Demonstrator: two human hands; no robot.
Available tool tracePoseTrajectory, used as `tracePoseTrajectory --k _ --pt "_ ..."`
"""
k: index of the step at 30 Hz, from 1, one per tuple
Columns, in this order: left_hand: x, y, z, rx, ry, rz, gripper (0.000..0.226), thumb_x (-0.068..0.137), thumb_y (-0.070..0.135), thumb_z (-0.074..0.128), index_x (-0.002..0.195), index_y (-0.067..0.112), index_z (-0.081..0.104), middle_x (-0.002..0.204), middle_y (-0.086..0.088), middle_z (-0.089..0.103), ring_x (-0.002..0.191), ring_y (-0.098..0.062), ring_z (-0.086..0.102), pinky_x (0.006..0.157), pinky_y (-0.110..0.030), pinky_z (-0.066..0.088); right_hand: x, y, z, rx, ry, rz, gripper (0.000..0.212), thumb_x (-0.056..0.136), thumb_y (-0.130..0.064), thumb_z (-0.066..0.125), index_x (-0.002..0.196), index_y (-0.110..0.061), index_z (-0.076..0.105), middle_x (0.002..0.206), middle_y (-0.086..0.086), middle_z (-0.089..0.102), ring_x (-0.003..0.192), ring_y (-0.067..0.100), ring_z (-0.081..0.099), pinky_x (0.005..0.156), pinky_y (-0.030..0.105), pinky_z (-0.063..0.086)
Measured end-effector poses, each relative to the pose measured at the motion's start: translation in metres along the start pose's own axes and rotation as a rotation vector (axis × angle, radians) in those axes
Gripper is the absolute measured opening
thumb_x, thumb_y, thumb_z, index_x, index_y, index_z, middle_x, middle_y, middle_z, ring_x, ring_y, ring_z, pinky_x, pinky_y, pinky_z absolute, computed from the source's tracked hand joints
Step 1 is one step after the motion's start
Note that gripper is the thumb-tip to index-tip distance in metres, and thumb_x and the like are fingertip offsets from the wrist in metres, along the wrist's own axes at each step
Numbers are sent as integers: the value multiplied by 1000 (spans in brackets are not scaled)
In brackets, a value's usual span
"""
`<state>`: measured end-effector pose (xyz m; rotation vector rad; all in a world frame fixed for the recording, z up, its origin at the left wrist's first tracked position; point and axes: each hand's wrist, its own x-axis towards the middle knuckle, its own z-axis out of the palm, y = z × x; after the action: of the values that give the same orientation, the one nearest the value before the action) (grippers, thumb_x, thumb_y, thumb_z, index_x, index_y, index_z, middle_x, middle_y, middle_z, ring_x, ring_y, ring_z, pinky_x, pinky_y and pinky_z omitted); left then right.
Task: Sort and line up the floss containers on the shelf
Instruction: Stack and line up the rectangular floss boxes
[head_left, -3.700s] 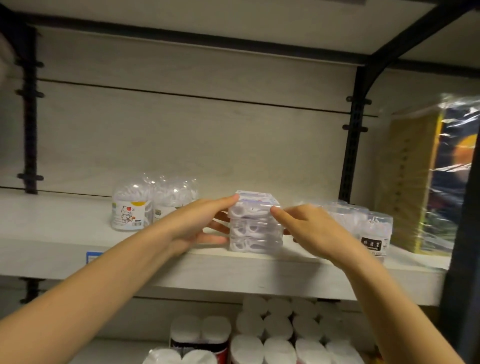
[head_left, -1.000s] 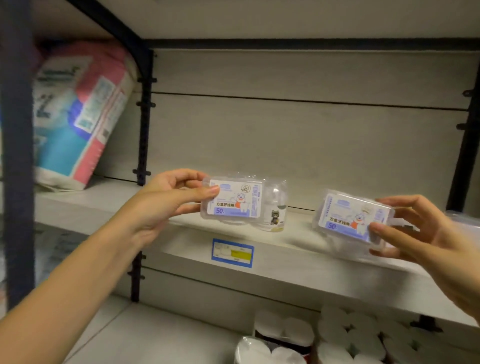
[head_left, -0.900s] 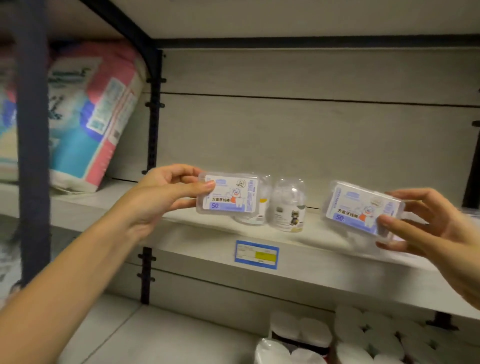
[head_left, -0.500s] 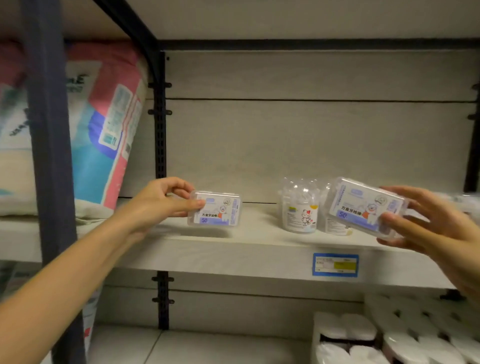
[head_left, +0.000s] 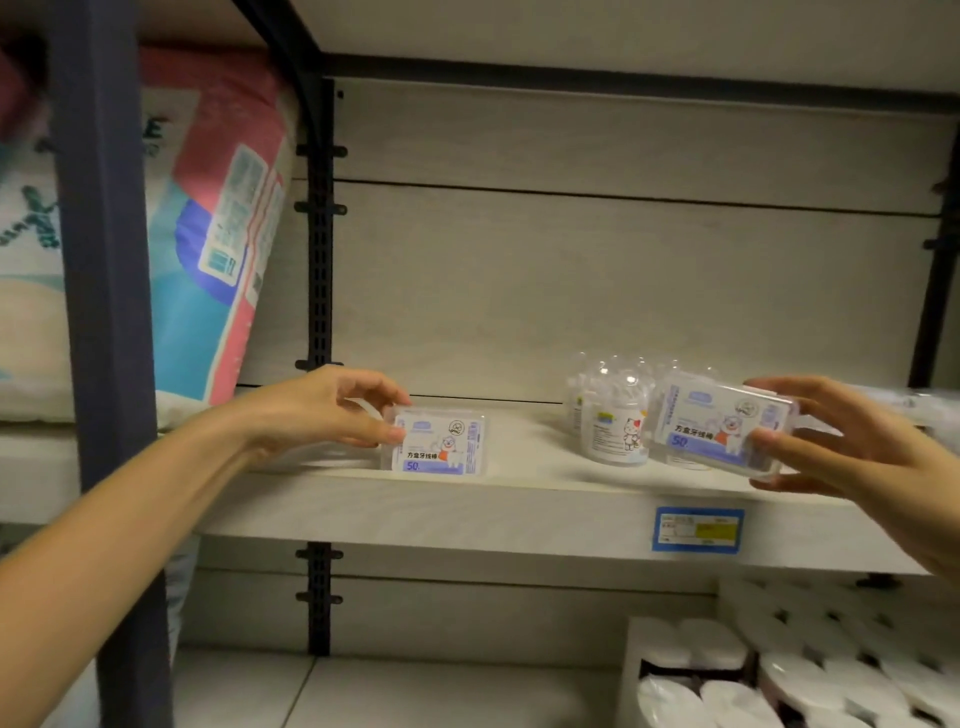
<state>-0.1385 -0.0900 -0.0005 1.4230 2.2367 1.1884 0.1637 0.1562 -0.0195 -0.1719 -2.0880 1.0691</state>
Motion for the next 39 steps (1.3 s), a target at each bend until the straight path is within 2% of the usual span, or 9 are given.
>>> tracePoseTrajectory --k 3,5,10,15,17,20,26,30,39 --pt "2 5 -1 72 -18 1 36 68 35 73 102 30 65 98 8 71 92 -6 66 86 -23 48 19 -9 19 36 -43 3 37 72 -26 67 107 -30 56 107 0 65 84 7 70 60 17 56" --pt "4 9 0 98 6 26 33 75 30 70 107 30 63 102 11 66 95 -3 62 82 -16 45 35 -13 38 -23 -86 7 29 82 -15 58 106 -31 53 110 -3 60 83 8 69 61 16 55" --pt "7 9 7 182 67 121 25 77 28 70 102 32 67 103 9 69 97 -7 63 90 -26 49 62 -9 74 -175 -211 32 28 87 -13 57 108 -29 47 103 -11 54 89 11 65 67 21 58" --pt "12 5 10 335 162 280 24 76 24 73 99 28 69 101 12 67 95 0 58 81 -11 46 64 3 89 -197 -319 106 25 90 -15 55 109 -28 46 113 -5 57 95 13 65 73 27 59" --pt "12 5 12 383 184 339 25 75 23 73 99 29 70 101 13 66 98 -1 57 85 -12 46 64 4 89 -358 -346 60 25 91 -20 55 112 -29 45 121 -4 56 101 11 62 79 25 56" --pt "10 7 14 454 229 383 30 75 26 74 104 25 70 100 16 66 102 2 55 80 -7 43 66 1 91 -748 -262 -143 36 90 -32 55 126 -28 48 132 -9 49 116 9 50 93 26 47" --pt "12 7 17 575 316 357 32 73 29 75 105 24 71 97 9 73 89 -4 64 74 -1 40 70 -4 111 -915 -145 -267 39 86 -30 61 125 -33 55 123 -10 63 107 15 60 89 34 50" --pt "28 7 17 579 291 297 34 74 25 75 107 19 70 105 1 73 94 -11 66 89 -29 51 90 -1 117 -976 -158 -202 37 84 -26 64 120 -29 59 115 2 68 102 26 63 85 39 52" --pt "84 1 15 624 259 230 25 77 13 72 102 13 73 101 -6 74 92 -14 67 86 -34 53 147 14 136 -1132 -215 -63 40 82 -18 68 121 -16 58 121 12 61 108 35 57 80 37 47"
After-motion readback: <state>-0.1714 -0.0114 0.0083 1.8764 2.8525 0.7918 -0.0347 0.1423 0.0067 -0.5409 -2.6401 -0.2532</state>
